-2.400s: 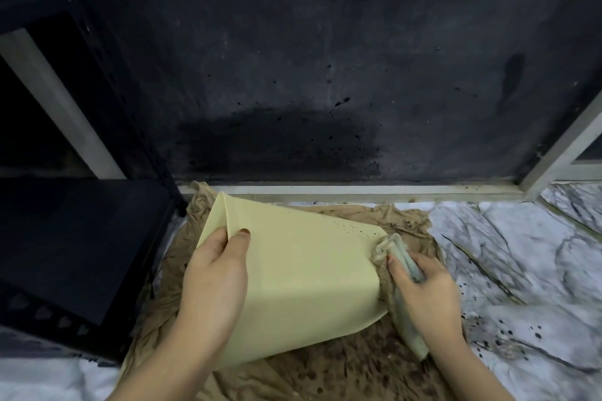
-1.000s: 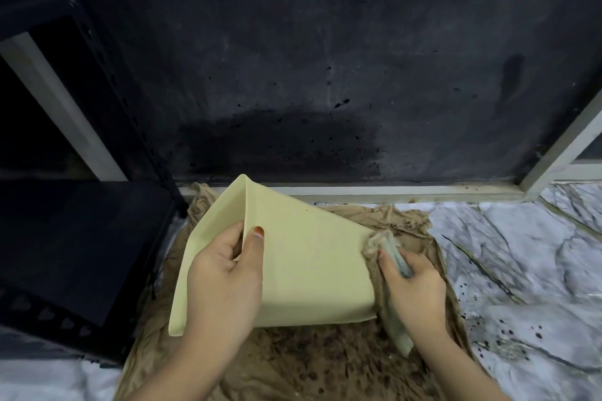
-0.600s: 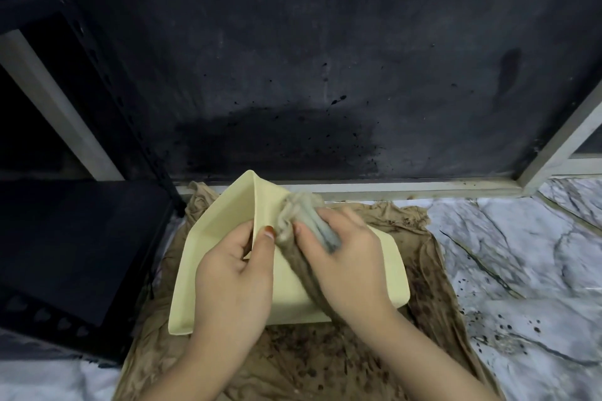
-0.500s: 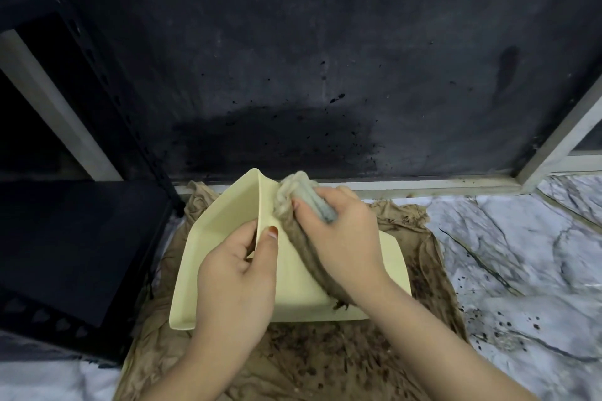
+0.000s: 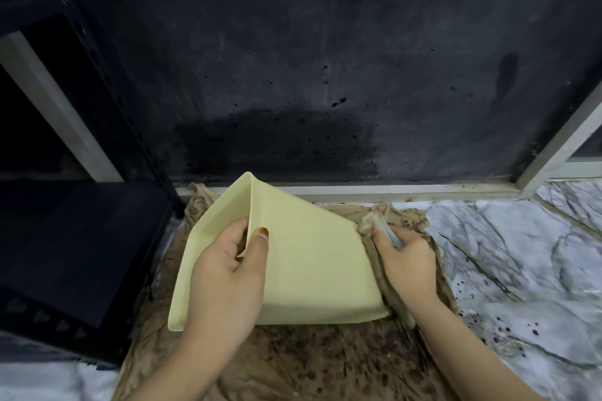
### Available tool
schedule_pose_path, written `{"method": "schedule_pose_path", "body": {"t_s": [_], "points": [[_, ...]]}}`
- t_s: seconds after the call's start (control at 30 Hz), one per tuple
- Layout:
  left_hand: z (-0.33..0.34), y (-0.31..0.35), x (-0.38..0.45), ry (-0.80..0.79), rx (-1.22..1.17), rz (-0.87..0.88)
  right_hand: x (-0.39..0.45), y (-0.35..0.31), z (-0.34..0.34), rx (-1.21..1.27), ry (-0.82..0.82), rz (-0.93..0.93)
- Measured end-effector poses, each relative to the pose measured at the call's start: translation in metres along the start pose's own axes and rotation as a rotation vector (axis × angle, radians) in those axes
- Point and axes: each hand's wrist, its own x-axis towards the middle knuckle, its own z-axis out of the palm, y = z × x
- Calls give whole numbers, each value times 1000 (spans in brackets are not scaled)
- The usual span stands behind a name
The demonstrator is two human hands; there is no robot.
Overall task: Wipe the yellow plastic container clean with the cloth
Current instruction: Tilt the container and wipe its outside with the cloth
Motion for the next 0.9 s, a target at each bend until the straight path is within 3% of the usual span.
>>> {"method": "schedule_pose_path", "body": {"t_s": [0.33,0.47,0.63,0.77,0.9], "points": [[-8,7,12,-258,20,-57,-12,35,-9,-5,84,30],[-11,17,18,-147,-33,-166,-30,37,-12,-34,133,5],[-11,14,19,-21,20,-92,-52,32,-15,-12,156,-23],[-10,14,14,-24,-4,-46,-67,13,-8,88,177,-190],[-5,12,13,-21,-34,8,-70,-28,4,225,85,-356]]}}
